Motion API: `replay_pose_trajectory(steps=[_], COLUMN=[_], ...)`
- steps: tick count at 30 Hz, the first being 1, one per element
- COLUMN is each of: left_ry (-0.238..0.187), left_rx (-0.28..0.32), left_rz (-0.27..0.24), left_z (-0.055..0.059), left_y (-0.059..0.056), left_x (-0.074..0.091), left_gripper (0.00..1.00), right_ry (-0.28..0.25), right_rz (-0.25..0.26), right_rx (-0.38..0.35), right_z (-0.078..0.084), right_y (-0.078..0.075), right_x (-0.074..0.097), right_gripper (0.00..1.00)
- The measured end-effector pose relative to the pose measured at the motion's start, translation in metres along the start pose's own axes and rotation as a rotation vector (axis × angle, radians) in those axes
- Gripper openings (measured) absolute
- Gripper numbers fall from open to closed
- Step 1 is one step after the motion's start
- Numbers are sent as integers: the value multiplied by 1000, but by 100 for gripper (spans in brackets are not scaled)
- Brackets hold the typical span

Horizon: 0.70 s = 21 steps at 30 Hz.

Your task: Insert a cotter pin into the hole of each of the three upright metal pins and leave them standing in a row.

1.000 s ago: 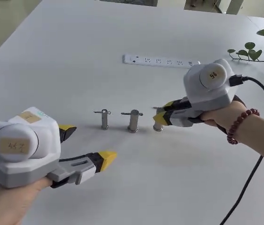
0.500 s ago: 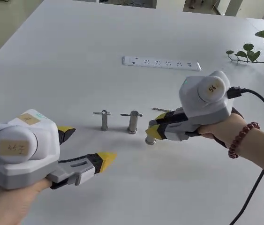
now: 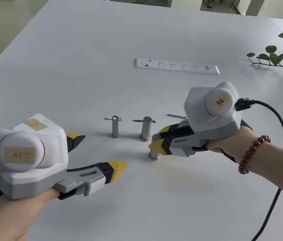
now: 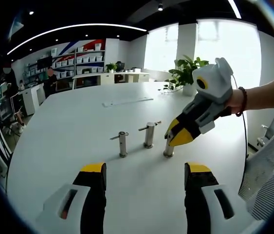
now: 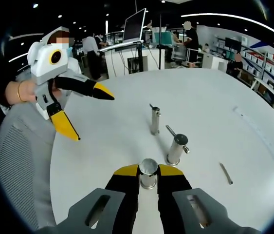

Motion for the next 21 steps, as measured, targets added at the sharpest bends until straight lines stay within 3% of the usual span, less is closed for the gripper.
replay_pose_trajectory(steps=[18,21], left_ry=[-3,-3], left_rx=[-2,-4], left_rz=[6,10], left_z=[-1,-1], left_y=[0,-1], left_x=[0,0], left_gripper=[64,64], right_ry=[-36,-48], right_rz=[-33,-39], right_rx=[-2,-35], right_z=[-3,-2], right_y=[-4,-5], right_x=[-9,-10], right_gripper=[9,9])
Point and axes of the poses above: the centre of the closed fingertips' face, and the gripper's own axes: x roughly backward along the fingers, y roughly to its left, z roughly out of its underside, the point moved 4 cm from there along x, roughly backward along the fingers, and after that the axes turned 3 degrees about -x, right-handed, at the moved point
